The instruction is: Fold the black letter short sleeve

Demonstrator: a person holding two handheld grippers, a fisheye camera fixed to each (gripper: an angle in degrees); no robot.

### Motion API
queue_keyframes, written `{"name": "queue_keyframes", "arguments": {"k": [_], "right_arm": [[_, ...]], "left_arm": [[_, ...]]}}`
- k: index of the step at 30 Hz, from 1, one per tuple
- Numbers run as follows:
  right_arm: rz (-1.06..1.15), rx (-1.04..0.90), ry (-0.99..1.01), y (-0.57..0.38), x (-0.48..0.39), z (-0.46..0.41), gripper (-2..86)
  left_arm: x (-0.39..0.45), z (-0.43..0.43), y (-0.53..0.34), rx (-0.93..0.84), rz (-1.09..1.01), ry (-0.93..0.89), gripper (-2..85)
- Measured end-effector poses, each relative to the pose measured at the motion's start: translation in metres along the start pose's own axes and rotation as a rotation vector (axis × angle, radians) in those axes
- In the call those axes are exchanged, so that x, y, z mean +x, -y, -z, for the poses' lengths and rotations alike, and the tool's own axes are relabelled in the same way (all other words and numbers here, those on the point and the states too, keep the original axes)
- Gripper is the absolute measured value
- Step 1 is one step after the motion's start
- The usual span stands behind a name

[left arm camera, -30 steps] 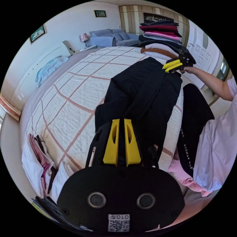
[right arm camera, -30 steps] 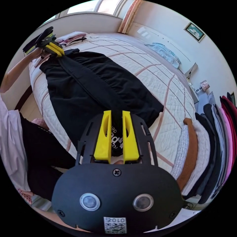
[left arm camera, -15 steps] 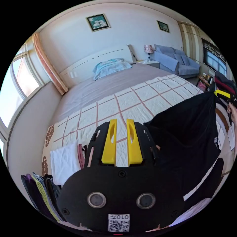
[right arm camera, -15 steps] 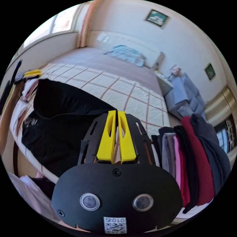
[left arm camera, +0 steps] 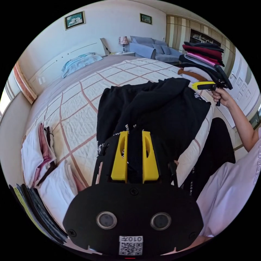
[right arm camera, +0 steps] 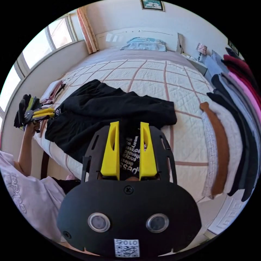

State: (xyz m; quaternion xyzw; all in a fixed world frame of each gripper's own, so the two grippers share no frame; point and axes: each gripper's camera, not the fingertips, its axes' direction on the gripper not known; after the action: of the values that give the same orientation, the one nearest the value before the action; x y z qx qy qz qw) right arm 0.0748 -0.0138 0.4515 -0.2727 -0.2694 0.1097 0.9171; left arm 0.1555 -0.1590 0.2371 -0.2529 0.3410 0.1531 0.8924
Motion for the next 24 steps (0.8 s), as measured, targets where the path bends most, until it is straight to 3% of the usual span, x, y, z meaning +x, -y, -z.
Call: {"name": "queue_keyframes", "arguments": {"k": [5, 7, 10, 11, 12, 14, 16, 18, 24], "right_arm": [[-0.088, -0.010, 0.265, 0.002, 0.024, -0.026, 6.6], [-0.068, 0.016, 0.283, -0.004, 0.020, -0.015, 4.7], [0.202, 0.106, 0.359, -0.032, -0.004, 0.029, 3.9], [0.396, 0.141, 0.422, -0.056, -0.018, 0.051, 3.8], [0.588, 0.142, 0.457, -0.085, -0.032, 0.068, 3.6], [0.756, 0.096, 0.428, -0.128, -0.043, 0.075, 3.3], [0.704, -0.018, 0.370, -0.155, -0.035, 0.057, 3.0], [0.500, -0.182, 0.305, -0.174, -0.011, 0.024, 2.4], [0.323, 0.095, 0.172, -0.203, -0.006, 0.040, 1.9]], "left_arm": [[0.008, -0.029, 0.013, -0.090, -0.041, 0.037, 11.5], [0.013, -0.038, 0.011, -0.126, -0.068, 0.062, 11.7], [0.013, -0.027, -0.006, -0.064, -0.045, 0.043, 12.0], [0.015, -0.021, -0.016, -0.046, -0.051, 0.053, 12.2], [0.017, -0.018, -0.021, -0.033, -0.065, 0.055, 12.3], [0.029, -0.003, -0.044, 0.043, -0.117, 0.063, 12.7], [0.037, 0.004, -0.056, 0.086, -0.154, 0.065, 13.0], [0.043, 0.005, -0.060, 0.095, -0.203, 0.062, 13.3], [0.075, -0.005, -0.048, 0.060, -0.454, 0.168, 14.2]]}}
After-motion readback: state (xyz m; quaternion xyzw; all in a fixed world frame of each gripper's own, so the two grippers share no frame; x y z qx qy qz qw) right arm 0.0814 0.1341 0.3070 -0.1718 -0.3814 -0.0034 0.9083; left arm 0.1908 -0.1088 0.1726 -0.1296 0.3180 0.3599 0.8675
